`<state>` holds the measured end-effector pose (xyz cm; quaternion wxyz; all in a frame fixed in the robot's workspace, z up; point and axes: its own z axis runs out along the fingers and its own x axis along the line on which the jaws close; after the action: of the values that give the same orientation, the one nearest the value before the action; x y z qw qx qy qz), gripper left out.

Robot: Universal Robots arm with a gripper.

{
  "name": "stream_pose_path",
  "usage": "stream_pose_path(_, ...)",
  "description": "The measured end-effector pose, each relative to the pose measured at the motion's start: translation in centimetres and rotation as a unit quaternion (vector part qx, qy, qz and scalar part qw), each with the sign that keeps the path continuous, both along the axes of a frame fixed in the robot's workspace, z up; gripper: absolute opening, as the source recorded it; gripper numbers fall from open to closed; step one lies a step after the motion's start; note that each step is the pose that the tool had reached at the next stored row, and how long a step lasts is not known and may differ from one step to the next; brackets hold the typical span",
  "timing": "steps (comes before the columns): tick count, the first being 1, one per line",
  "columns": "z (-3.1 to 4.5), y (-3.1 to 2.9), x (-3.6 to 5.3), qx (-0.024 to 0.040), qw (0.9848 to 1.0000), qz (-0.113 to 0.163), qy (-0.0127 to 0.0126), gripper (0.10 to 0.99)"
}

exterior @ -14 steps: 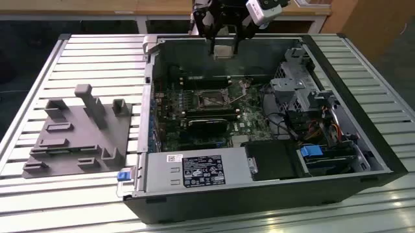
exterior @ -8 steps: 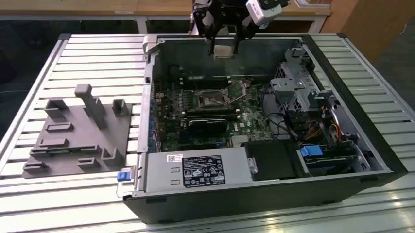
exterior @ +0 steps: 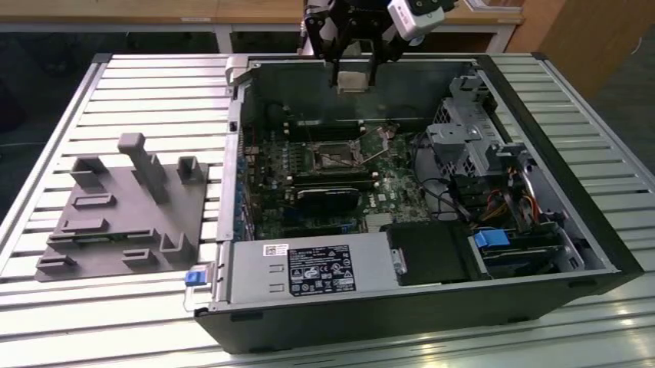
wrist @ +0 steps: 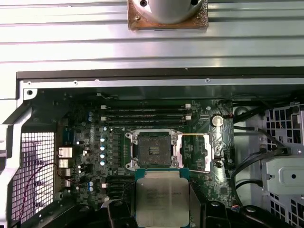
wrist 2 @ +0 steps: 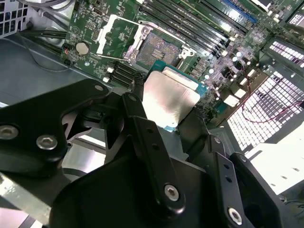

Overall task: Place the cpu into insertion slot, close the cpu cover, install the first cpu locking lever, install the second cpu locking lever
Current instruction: 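Place the cpu into insertion slot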

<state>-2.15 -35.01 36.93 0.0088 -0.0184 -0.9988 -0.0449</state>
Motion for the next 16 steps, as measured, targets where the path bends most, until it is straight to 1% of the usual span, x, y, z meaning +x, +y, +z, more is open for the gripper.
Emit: stream_pose_path(16,0.00,0.00,-0.01,0.0000,0.9999,-0.011,0.0000,0.541)
